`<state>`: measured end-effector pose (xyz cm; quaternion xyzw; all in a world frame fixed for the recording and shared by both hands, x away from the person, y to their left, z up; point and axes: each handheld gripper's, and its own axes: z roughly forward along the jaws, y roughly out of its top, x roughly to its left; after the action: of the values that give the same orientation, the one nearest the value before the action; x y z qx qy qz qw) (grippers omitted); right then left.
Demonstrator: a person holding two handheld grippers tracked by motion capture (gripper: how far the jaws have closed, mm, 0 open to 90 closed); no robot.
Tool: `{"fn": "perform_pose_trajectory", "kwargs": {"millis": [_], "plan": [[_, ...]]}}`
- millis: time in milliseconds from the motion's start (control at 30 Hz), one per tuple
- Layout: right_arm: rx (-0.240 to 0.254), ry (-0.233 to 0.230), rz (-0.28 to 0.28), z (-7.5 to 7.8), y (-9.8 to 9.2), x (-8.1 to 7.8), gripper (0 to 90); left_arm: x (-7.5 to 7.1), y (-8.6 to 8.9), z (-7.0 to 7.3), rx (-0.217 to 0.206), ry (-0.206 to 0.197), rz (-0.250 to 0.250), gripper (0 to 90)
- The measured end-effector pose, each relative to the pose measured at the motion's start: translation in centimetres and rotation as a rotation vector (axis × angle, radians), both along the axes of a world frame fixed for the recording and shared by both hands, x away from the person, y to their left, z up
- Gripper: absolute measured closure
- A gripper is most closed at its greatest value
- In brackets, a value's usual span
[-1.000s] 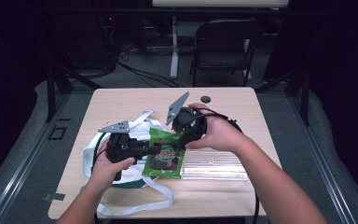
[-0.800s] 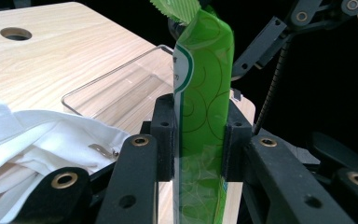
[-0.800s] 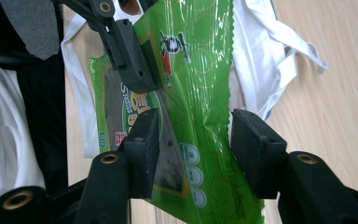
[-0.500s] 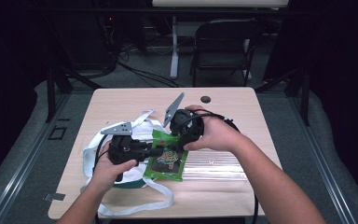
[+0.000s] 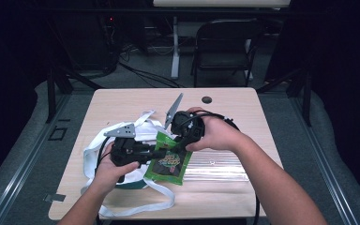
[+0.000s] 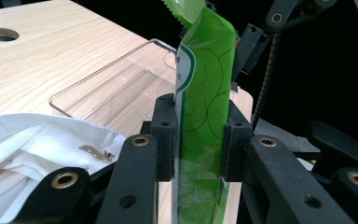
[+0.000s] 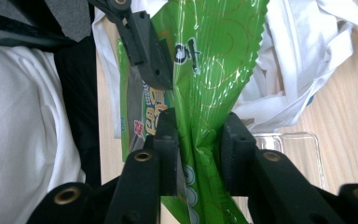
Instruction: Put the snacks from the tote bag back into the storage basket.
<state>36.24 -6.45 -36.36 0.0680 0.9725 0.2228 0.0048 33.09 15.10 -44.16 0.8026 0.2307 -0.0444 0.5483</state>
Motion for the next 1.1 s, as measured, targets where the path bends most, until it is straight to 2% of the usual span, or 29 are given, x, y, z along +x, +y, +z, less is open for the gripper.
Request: {"fn": "perform_pose_trajectory", "kwargs": {"millis": [333,767,1100], "plan": [[-0.010,0.002,0.027,0.24,-0.06,0.00,76.9,-0.08,-0.12,-0.01,0.004,-0.015,0.002,71.3],[-0.019,-0.011,0.030,0.45,0.13,0.01,77.2,0.04,0.04,-0.07,-0.009,0.011,0.014,68.5],[-0.032,-0.027,0.027,0.70,0.04,0.00,77.2,0.09,0.11,-0.08,-0.010,0.009,0.031,62.4]]}}
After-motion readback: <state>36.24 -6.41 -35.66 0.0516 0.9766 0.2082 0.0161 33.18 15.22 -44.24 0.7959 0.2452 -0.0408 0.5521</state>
